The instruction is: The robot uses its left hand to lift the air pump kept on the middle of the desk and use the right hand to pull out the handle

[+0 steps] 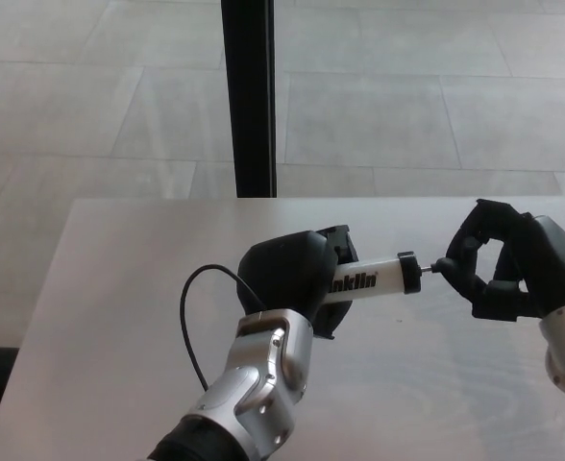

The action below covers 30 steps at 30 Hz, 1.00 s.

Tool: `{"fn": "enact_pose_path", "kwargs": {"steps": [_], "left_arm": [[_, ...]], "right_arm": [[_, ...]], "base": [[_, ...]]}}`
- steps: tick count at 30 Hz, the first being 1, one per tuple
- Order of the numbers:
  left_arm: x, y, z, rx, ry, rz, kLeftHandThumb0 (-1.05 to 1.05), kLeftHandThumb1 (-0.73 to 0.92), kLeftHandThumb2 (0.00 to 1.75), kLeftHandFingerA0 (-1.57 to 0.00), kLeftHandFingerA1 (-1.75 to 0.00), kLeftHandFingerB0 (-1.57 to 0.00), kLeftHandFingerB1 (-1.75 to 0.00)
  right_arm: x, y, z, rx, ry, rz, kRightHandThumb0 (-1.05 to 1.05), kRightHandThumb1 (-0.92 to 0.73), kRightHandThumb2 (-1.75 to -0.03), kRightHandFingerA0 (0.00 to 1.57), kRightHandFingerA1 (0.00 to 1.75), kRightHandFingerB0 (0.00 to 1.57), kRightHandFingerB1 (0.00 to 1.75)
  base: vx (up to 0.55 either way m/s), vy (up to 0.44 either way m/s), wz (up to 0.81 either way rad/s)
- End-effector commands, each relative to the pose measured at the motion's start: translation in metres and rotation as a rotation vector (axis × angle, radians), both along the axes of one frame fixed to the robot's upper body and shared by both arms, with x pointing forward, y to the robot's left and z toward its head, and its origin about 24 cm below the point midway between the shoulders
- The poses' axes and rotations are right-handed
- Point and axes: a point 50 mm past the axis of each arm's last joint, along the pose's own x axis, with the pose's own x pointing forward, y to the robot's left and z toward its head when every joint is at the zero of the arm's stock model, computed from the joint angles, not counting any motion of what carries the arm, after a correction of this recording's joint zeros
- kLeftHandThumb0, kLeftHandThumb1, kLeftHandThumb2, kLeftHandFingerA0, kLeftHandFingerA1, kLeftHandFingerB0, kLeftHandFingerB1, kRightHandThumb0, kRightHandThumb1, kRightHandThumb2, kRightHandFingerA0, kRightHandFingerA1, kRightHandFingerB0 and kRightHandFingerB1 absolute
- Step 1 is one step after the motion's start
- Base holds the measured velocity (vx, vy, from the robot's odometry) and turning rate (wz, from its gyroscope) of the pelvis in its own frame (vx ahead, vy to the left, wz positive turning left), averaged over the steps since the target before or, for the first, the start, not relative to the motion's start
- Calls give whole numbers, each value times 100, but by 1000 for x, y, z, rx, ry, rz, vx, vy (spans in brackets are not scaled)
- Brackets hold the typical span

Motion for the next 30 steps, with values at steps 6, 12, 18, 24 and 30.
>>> {"fn": "enact_pose_path", "kwargs": {"steps": [6, 12, 18, 24, 30], "left_arm": [[6, 32, 0, 44, -13, 49, -20, 58, 109, -88, -175, -72, -155], [7, 52, 0, 35, -36, 67, -17, 60, 97, -84, -175, -69, -154], [6, 63, 0, 51, -68, 78, -16, 56, 99, -86, -175, -72, -153], [3, 74, -5, 47, -42, 103, -24, 62, 80, -92, -175, -86, -110], [0, 75, -11, 58, -30, 107, -22, 58, 78, -95, -146, -78, -61]], "right_arm": [[-4, -28, 7, -7, -18, -64, -23, -54, -94, 87, 175, 70, 170], [-6, -44, 11, -27, -21, -100, -22, -53, -97, 87, 175, 75, 159], [-9, -54, 11, -23, -13, -120, -22, -55, -87, 87, 175, 72, 163], [-12, -60, 8, -10, -4, -129, -23, -58, -79, 87, 175, 72, 163], [-12, -58, 7, 16, -14, -130, -22, -58, -77, 86, 175, 71, 162]], "base": [[0, 0, 0], [0, 0, 0], [0, 0, 0], [0, 0, 0], [0, 0, 0]]}}
